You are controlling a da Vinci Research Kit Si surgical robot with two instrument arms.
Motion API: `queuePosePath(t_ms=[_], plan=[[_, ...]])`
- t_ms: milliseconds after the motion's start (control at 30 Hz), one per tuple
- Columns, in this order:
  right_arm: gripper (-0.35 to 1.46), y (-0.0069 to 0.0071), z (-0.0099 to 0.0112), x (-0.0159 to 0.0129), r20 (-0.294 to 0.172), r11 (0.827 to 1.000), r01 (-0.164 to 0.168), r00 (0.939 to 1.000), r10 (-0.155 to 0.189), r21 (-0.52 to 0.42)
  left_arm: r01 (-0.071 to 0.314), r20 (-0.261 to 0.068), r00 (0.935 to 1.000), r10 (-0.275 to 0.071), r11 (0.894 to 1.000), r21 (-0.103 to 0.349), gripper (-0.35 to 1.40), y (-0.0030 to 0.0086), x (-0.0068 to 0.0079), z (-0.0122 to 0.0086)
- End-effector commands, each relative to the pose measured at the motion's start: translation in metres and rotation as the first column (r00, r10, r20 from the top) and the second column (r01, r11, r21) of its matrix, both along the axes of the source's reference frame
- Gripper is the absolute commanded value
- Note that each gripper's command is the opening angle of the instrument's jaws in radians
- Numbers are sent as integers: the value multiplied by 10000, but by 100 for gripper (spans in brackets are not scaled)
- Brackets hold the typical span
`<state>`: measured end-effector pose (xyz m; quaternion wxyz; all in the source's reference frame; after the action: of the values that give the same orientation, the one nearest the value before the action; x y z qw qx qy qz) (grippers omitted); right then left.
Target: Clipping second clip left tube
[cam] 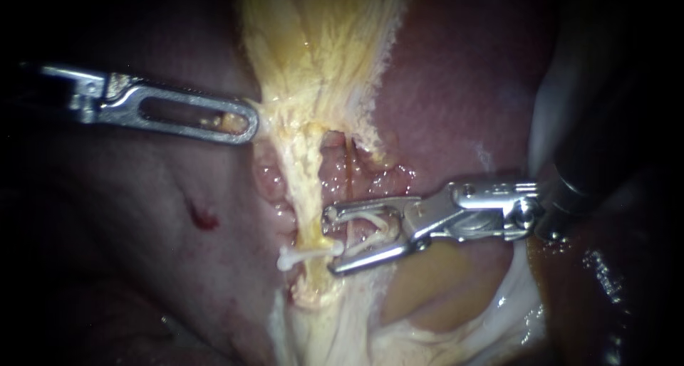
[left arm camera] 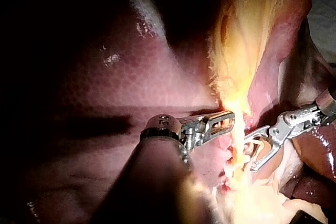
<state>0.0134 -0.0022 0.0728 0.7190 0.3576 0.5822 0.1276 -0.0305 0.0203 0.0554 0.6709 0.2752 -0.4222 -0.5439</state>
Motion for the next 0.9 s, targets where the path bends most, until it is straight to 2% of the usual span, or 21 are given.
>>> queuePosePath(t_ms=[33, 300, 533, 800, 900], plan=[[50, -1, -2, 2, -47, 10000, 17, 10000, -17, 11, 2, -3, 10000, -2, 10000, 0, -35, 0, 0, 0], [50, -6, -8, 21, -319, 9997, 132, 9994, -125, 198, 12, -9, 10000, -12, 10000, 0, -35, 0, -2, 0], [50, -8, -12, 43, -692, 9993, -37, 9976, 63, 384, 20, -13, 10000, -20, 10000, 0, -35, 1, -4, 1], [50, -18, -13, 65, -1030, 9985, 318, 9943, -270, 455, 25, -16, 10000, -25, 10000, -2, -35, 2, -6, 2], [50, -22, -12, 69, -1032, 9983, 355, 9942, -306, 457, 27, -17, 10000, -27, 10000, -2, -35, 2, -7, 2]])
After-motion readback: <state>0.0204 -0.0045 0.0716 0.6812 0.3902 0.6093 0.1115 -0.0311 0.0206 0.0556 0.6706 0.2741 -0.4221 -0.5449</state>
